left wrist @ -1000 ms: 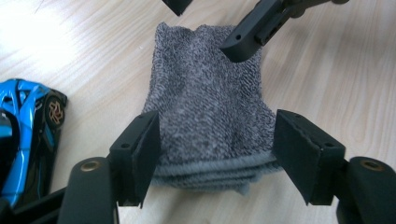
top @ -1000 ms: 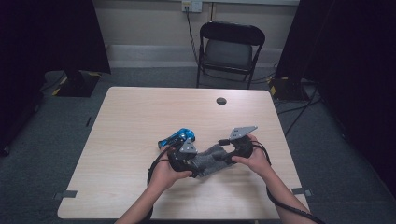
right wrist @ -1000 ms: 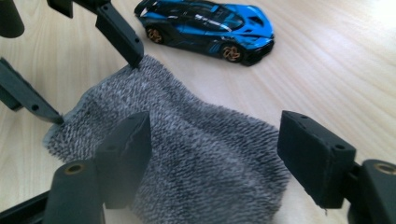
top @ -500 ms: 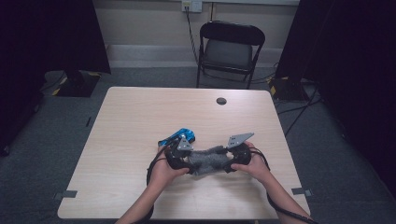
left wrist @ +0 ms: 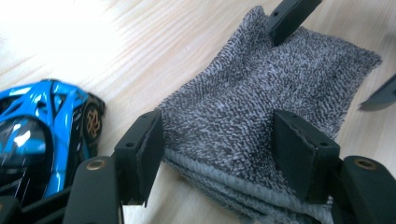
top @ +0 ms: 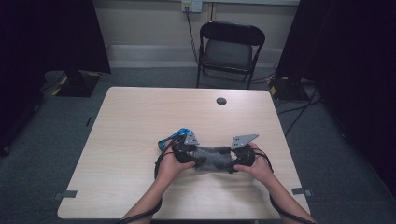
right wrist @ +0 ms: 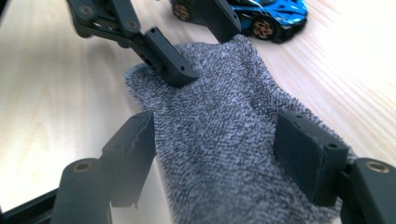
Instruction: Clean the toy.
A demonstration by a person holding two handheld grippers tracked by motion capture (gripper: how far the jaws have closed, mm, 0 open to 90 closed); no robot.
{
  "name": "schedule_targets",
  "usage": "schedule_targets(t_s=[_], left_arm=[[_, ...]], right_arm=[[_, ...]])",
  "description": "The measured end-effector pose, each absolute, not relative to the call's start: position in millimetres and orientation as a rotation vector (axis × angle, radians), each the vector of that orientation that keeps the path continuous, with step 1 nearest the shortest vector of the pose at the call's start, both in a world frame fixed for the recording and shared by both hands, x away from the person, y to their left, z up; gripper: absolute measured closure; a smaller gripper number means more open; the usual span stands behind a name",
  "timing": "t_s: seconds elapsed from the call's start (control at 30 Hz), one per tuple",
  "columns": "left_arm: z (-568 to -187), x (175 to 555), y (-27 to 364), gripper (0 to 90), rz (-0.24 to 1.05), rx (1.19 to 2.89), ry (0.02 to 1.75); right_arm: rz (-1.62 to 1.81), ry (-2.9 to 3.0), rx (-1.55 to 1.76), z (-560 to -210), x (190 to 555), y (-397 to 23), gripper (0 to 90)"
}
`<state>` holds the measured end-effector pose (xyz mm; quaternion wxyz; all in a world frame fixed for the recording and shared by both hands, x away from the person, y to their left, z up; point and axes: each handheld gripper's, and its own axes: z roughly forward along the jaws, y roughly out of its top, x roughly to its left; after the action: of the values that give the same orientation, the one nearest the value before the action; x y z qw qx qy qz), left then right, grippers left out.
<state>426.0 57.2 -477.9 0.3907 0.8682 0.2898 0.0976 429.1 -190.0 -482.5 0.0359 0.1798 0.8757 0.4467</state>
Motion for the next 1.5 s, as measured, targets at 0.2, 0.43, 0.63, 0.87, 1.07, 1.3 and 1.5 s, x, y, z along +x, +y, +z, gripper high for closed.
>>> schedule_targets(t_s=[0.2, 0.43, 0.63, 0.87, 1.07, 1.3, 1.5], left_arm=[[-469, 427, 56, 32.5, 0.241, 2.178, 0.713], [-453, 438, 73, 24.6, 0.277, 2.178, 0.749], [-446, 449, 95, 16.8, 0.326, 2.152, 0.824], [-450, 461, 122, 16.6, 0.347, 2.156, 0.901], [-462, 471, 129, 16.3, 0.36, 2.195, 0.93], [-475, 480, 127, 16.2, 0.321, 2.21, 0.948], [-487, 481, 125, 16.4, 0.331, 2.251, 0.95]], right_arm=[[1.321, 2.693, 0.593, -490, 437, -190, 31.4], [1.253, 2.679, 0.611, -494, 435, -188, 36.0], [1.234, 2.631, 0.667, -497, 432, -190, 45.9], [1.238, 2.582, 0.723, -498, 430, -196, 54.7], [1.259, 2.557, 0.766, -500, 429, -197, 57.6], [1.255, 2.551, 0.763, -500, 429, -196, 57.5], [1.253, 2.551, 0.761, -500, 428, -196, 57.4]])
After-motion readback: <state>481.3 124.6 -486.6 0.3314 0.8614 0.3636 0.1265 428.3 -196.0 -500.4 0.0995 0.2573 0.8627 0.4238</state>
